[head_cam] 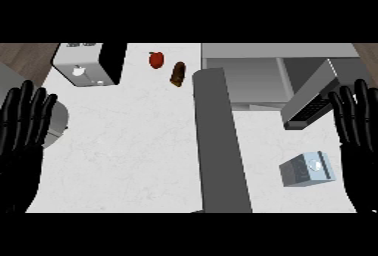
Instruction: Pick up the milk, place it into the microwave and close the microwave
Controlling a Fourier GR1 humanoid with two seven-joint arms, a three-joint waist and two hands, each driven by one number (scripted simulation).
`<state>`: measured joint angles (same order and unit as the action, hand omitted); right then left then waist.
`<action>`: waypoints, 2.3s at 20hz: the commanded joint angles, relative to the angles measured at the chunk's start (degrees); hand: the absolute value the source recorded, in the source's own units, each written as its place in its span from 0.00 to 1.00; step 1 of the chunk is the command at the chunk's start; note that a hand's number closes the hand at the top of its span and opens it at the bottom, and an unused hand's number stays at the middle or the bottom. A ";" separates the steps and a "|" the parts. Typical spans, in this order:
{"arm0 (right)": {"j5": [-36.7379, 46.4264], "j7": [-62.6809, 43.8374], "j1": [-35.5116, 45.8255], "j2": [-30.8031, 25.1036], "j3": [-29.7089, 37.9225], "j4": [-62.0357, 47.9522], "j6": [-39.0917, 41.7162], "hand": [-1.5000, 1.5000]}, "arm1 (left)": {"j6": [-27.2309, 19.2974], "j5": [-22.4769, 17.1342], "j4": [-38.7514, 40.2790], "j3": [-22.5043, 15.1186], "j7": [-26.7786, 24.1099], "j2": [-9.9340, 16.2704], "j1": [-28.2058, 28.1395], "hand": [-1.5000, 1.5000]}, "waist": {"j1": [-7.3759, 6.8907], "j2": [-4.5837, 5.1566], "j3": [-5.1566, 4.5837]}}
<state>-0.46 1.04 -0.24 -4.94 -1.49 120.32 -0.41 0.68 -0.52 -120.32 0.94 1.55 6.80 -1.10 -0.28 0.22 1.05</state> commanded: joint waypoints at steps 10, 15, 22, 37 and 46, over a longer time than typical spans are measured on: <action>-24.66 -11.17 -8.67 -10.99 4.92 15.48 16.87 0.00 | -1.73 -4.05 1.06 1.79 -1.18 -4.83 -5.86 0.00 | 0.57 -0.50 -1.07; -27.11 -10.00 -15.41 -10.63 8.79 17.85 19.67 0.00 | 2.42 -6.84 -4.26 3.65 -3.97 -3.82 -14.84 0.00 | 0.27 -0.41 -1.06; -22.61 -9.24 -18.84 -8.99 11.60 16.34 20.88 0.00 | 5.21 -12.45 -9.01 8.44 0.93 -1.24 -15.28 0.00 | 0.33 -0.36 -1.05; -8.19 6.44 -20.04 -1.43 10.88 -2.79 27.95 0.00 | 13.18 -15.60 -9.42 13.53 -4.64 -4.34 -23.58 0.00 | 0.19 -0.31 -1.05; 2.73 17.15 -12.74 0.67 12.02 -21.71 23.22 0.00 | 18.22 -22.40 -10.63 19.46 -2.91 -2.62 -25.40 0.00 | -0.22 -0.24 -1.04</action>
<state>-4.51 11.92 -14.55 -6.89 12.14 105.84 25.24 16.65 -21.11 -131.59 18.69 -0.43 4.25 -25.61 -0.35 -0.06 0.01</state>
